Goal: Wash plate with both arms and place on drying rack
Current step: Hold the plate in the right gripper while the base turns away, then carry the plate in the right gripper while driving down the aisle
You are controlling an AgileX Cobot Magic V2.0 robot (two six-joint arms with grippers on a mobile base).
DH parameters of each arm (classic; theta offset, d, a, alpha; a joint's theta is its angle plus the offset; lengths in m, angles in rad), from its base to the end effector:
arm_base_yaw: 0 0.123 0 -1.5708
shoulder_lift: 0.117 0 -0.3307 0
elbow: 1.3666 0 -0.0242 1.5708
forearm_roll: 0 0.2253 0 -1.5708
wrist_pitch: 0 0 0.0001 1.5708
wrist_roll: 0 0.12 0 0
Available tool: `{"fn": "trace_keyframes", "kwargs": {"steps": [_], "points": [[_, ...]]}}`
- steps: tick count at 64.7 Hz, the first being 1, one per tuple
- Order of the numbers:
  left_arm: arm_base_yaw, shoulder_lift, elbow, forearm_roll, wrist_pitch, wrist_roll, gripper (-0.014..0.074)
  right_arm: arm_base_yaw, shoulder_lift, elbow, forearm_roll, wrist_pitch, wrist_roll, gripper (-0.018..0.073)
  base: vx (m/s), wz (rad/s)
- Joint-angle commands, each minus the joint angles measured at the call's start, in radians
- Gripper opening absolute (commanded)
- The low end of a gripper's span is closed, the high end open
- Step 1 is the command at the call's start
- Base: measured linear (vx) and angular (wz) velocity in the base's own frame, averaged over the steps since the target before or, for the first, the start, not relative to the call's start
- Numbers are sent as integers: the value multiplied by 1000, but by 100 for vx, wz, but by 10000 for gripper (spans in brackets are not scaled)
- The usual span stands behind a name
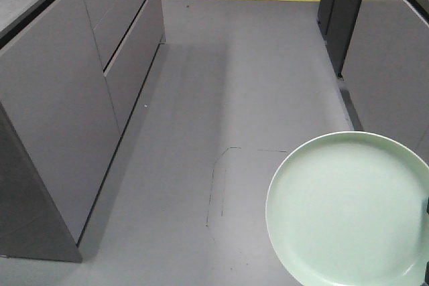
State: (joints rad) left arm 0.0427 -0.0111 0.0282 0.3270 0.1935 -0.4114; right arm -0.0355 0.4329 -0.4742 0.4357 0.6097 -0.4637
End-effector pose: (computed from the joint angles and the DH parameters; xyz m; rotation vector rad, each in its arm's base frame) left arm 0.0129 0.0080 0.1842 -0.1580 1.6766 0.0164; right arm 0.0449 0.0275 0.2994 -0.2188 1.9845 0.1583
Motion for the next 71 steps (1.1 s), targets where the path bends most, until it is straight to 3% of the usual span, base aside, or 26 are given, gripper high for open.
{"fn": "trace_keyframes", "kwargs": {"steps": [1,71], "points": [[1,-15,-27,4,-69,0,-6,-7,5,-28,21,-68,-9,-1,16,19],[1,-15,-27,4,-69,0,-6,-7,5,-28,21,-68,-9,-1,23,1]]}}
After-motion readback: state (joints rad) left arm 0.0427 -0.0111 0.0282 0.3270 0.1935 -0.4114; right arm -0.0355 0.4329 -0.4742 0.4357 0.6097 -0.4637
